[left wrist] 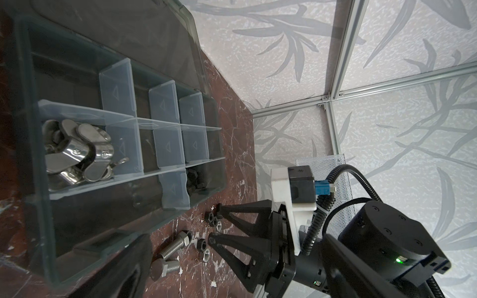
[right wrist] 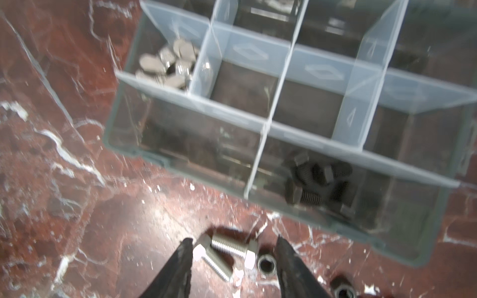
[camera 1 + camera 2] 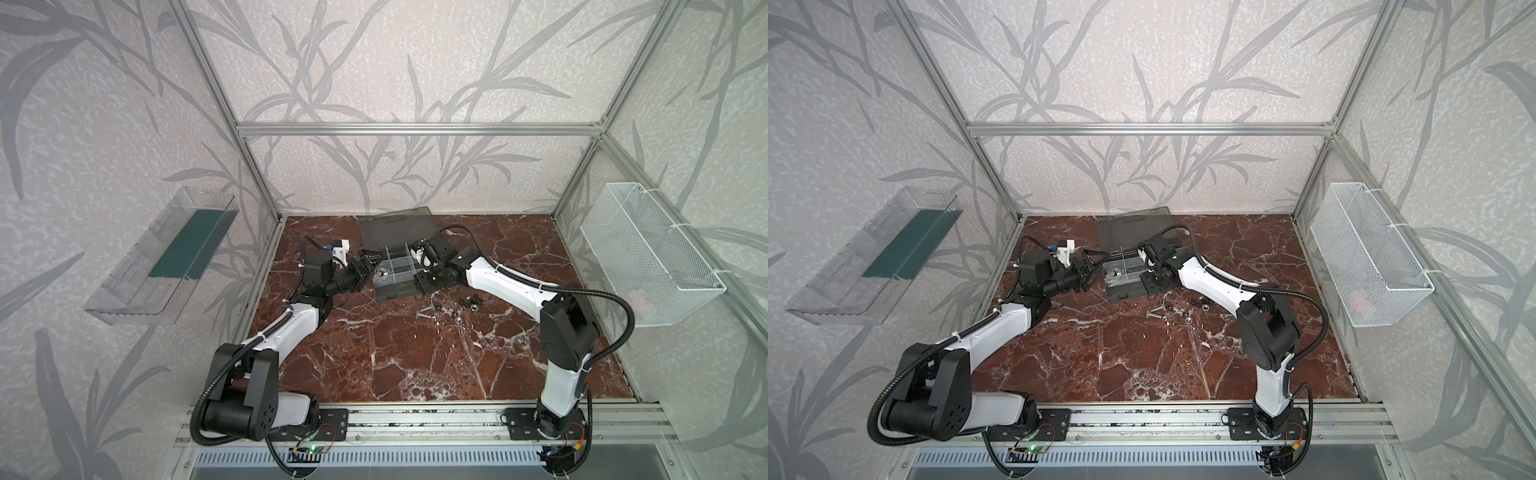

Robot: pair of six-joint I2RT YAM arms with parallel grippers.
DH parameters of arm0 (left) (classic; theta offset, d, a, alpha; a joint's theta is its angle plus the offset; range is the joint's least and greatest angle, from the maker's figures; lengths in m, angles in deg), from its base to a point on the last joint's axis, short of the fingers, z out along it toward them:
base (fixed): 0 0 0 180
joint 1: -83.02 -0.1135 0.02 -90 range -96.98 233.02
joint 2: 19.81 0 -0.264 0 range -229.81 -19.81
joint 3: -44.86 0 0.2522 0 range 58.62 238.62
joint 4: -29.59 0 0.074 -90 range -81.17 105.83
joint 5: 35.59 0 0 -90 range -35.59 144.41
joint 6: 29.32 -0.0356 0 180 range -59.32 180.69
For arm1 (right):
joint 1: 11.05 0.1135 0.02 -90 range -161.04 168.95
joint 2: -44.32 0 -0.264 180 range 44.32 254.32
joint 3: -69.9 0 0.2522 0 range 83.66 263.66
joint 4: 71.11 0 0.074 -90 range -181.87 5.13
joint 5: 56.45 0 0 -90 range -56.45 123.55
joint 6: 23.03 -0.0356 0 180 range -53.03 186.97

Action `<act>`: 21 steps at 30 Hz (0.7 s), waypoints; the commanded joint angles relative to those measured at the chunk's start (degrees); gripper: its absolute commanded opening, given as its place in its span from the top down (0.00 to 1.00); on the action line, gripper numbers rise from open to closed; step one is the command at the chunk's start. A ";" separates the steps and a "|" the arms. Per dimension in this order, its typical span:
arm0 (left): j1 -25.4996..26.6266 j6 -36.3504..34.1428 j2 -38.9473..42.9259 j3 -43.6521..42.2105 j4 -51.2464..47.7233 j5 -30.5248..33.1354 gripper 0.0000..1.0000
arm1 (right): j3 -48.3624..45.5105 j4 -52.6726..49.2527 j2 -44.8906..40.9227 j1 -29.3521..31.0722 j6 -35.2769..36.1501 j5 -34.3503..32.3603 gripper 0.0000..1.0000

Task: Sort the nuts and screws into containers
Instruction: 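Move the right gripper down over the two silver bolts beside the box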

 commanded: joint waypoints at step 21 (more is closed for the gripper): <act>1.14 -0.10 -2.57 1.20 -0.14 -1.09 0.00 | -17.91 10.45 -4.54 4.84 -4.06 1.58 0.49</act>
